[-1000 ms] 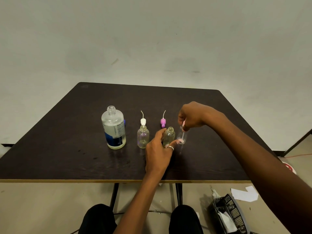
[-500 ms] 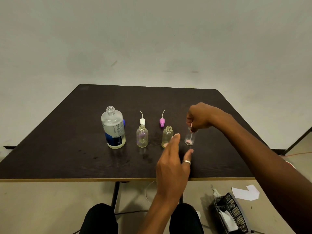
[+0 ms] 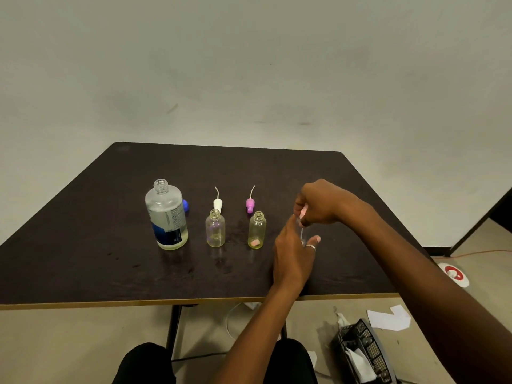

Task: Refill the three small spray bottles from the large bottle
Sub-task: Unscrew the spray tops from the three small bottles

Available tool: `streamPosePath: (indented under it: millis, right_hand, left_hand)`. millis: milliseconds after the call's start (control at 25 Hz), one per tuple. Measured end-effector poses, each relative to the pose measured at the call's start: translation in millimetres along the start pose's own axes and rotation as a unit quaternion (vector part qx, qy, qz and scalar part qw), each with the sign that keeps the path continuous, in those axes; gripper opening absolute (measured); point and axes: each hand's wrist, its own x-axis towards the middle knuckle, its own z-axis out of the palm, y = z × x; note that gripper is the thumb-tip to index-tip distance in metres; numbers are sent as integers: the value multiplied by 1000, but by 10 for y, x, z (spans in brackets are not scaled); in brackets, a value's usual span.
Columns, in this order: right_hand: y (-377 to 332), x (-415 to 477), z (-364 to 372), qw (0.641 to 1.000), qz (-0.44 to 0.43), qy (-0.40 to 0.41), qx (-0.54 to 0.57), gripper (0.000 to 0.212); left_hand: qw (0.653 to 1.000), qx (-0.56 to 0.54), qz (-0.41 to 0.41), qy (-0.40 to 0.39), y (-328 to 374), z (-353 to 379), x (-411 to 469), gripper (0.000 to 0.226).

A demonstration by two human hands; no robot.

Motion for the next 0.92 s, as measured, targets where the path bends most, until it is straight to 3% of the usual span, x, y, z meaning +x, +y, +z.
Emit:
streamPosePath:
  millis: [160, 320, 520, 640, 760, 920]
  right_hand:
    - [72, -51, 10, 999, 2, 30, 9, 19]
    - [11, -44, 54, 994, 44, 94, -38, 45]
    - [-52, -38, 77, 995, 27, 89, -39, 33]
    - [-25, -81, 43, 996, -21, 74, -34, 6]
    - [-18, -118, 13, 996, -71, 48, -28, 17]
    - [17, -111, 2, 997, -70, 37, -18, 34]
  left_hand:
    - [999, 5, 17, 36, -92, 58, 23, 34]
    - [998, 6, 21, 59, -130, 70, 48, 29]
    - [998, 12, 19, 55, -111, 40, 46, 37]
    - [999, 8, 25, 48, -96, 28, 51, 38]
    - [998, 8, 26, 51, -109, 28, 60, 37]
    - [999, 0, 14, 41, -99, 24, 62, 37]
